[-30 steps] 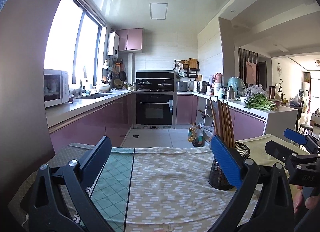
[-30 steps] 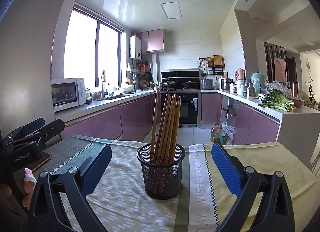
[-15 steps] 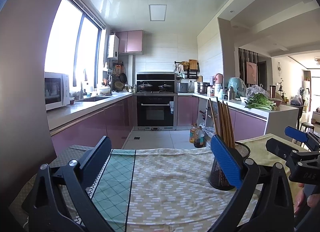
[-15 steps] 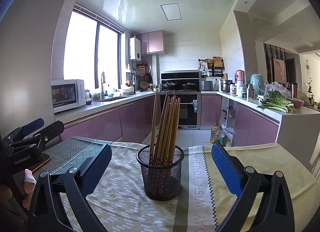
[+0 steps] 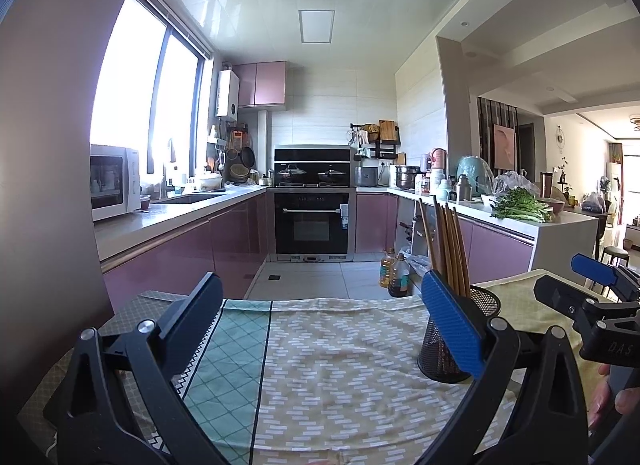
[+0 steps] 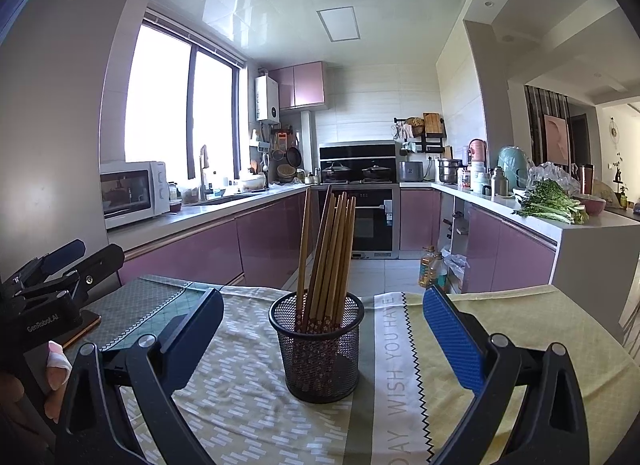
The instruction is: Organize utensils
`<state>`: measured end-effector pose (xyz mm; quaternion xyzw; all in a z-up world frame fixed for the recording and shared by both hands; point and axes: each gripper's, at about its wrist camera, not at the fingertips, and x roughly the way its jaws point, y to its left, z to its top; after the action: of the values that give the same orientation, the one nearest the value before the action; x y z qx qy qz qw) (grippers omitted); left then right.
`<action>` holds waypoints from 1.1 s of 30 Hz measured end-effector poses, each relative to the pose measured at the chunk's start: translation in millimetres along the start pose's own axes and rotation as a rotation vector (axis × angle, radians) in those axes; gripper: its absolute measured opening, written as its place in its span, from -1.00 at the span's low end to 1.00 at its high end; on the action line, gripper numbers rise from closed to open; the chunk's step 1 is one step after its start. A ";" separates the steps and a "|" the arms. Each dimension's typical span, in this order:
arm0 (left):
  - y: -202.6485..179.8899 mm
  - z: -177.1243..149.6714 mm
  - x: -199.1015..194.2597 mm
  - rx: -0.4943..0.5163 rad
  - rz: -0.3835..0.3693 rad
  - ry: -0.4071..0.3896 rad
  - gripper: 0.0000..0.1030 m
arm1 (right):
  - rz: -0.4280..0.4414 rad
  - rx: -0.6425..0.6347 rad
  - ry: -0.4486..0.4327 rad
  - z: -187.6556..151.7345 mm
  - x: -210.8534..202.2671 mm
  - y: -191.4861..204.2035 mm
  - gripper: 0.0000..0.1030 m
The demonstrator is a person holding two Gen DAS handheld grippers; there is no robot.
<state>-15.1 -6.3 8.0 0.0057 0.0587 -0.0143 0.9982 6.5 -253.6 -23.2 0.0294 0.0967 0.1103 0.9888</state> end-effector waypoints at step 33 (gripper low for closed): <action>-1.9 0.4 3.1 0.003 -0.001 0.007 0.89 | 0.001 0.005 -0.004 2.3 -0.8 -4.1 0.88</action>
<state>-12.0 -8.4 8.0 0.0074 0.0619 -0.0148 0.9979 7.0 -257.9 -21.0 0.0322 0.0949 0.1106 0.9888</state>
